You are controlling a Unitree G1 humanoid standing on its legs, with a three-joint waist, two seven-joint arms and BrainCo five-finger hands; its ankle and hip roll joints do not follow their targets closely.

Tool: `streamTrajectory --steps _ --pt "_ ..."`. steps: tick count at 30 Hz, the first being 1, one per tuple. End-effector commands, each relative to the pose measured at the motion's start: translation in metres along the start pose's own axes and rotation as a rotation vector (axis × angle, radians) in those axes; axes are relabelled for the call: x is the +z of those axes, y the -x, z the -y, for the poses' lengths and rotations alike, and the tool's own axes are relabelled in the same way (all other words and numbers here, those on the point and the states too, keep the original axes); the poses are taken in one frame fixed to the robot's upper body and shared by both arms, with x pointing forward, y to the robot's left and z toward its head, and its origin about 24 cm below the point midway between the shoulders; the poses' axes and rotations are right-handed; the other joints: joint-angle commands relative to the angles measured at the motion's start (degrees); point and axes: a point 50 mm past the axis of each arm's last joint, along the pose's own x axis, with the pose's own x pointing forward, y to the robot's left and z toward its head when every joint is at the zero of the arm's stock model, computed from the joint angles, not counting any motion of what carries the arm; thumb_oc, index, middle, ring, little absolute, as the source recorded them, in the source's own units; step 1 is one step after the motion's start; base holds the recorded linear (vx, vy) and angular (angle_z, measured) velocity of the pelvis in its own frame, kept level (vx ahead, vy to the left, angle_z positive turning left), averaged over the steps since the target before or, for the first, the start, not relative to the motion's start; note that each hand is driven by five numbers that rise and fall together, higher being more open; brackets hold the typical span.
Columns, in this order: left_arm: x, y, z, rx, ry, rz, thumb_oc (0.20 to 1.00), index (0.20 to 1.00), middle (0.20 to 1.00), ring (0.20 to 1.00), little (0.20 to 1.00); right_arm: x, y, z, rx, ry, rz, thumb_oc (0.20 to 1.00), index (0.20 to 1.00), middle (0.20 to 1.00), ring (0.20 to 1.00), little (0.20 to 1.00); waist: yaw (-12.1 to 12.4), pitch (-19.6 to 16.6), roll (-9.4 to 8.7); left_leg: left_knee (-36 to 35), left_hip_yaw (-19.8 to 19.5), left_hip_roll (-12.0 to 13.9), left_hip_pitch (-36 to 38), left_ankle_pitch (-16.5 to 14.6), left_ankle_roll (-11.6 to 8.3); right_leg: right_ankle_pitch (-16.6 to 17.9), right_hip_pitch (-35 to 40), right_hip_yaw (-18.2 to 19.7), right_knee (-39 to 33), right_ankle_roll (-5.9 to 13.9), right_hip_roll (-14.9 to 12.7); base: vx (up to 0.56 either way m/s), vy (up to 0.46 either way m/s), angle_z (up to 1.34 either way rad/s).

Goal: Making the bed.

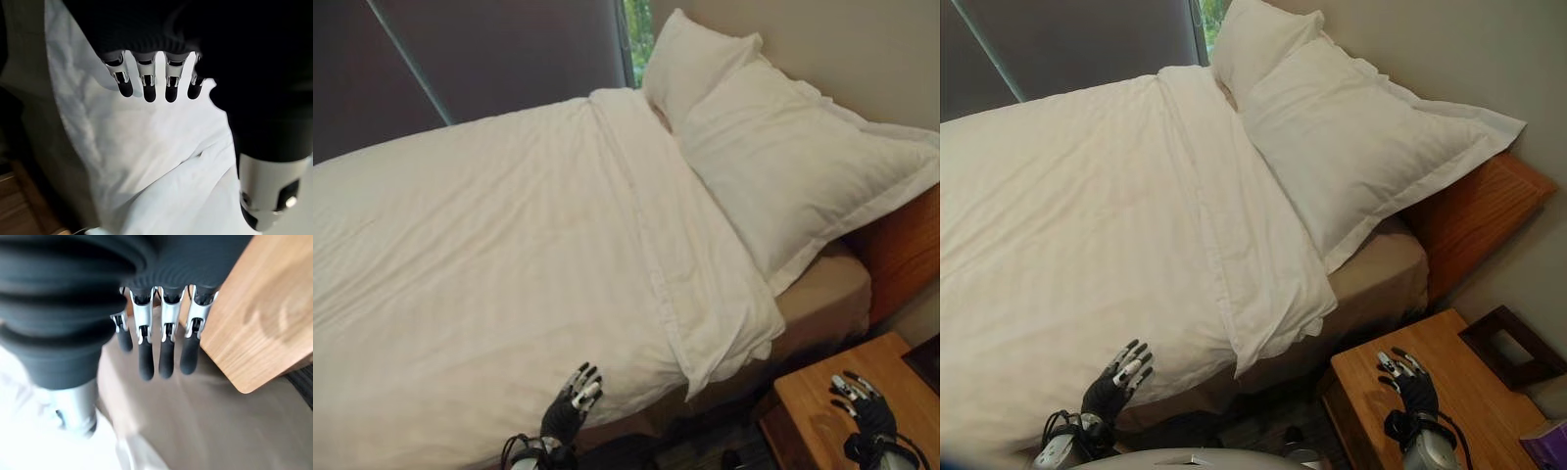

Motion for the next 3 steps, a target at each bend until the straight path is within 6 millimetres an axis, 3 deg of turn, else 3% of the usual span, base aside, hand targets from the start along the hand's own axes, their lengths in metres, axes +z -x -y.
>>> streamTrajectory --steps 1,3 --pt "0.009 -0.0056 -0.0044 -0.048 -0.114 0.011 1.0 1.0 1.0 1.0 1.0 0.0179 -0.0096 -0.0205 0.099 0.066 0.099 1.0 1.0 1.0 1.0 1.0 -1.6 -0.4 -1.86 0.6 -1.7 -2.1 -1.0 -0.1 0.32 -3.5 0.0 0.6 4.7 2.44 -0.7 -0.02 0.012 -0.1" --pt "0.0063 -0.0083 -0.0026 -0.063 -0.128 -0.005 1.0 1.0 1.0 1.0 1.0 0.0175 -0.009 -0.0292 0.154 0.12 0.096 1.0 1.0 1.0 1.0 1.0 -1.6 -0.6 -1.87 0.6 -1.8 -2.2 -1.0 -0.1 0.29 -3.5 -0.1 0.7 4.8 2.42 -0.7 -0.02 0.01 -0.09"
